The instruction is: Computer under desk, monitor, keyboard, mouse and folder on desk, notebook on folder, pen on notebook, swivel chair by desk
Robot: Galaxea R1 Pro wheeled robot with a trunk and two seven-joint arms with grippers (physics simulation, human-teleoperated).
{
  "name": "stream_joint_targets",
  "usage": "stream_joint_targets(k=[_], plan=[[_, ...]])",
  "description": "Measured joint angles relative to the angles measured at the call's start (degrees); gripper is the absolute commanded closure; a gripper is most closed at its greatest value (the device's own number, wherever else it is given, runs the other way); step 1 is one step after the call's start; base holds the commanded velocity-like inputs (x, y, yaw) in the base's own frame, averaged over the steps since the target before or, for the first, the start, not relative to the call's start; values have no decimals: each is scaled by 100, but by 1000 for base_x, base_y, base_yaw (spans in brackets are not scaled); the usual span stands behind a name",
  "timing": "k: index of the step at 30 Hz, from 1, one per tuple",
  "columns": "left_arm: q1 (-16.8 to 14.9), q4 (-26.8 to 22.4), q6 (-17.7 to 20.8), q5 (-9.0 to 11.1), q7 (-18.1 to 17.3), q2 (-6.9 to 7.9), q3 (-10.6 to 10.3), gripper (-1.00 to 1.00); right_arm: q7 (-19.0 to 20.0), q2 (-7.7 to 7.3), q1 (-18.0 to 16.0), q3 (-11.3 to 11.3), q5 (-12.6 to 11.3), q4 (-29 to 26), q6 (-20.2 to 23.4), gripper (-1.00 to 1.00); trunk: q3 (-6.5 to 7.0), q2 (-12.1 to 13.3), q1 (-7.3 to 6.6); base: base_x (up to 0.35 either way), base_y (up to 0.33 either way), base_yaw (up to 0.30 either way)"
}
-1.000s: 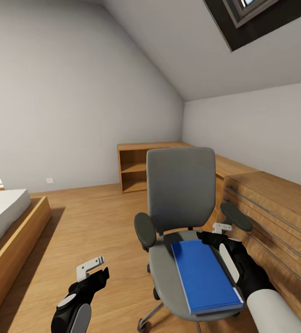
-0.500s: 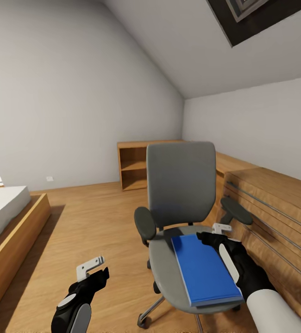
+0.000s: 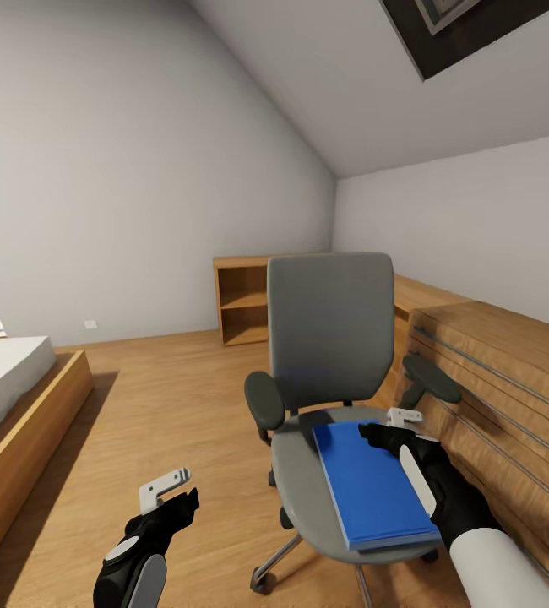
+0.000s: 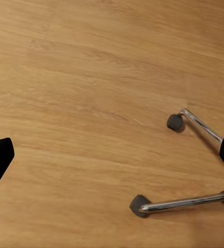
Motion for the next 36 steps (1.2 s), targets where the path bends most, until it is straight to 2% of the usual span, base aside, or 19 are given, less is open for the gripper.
stream_joint_targets(k=[2,6,9,16,20,36], plan=[[0,0,0,0,5,0,0,-100,0,1,0,0,0,0,0,-100,-36,-80,44,0,0,0],[0,0,0,0,20,0,8,-100,3,2,0,0,0,2,0,-100,-36,-82,45,0,0,0],[0,0,0,0,25,0,9,-100,7,5,0,0,-1,4,0,-100,-90,-201,110,0,0,0],[0,0,0,0,26,0,4,-100,8,9,0,7,-1,2,0,-100,-90,-202,110,0,0,0],[0,0,0,0,26,0,1,-100,9,9,-1,8,-1,-2,-1,-100,-161,-361,198,0,0,0],[0,0,6,5,17,0,0,-100,6,1,-1,-2,-8,-2,2,-100,-162,-362,198,0,0,0]])
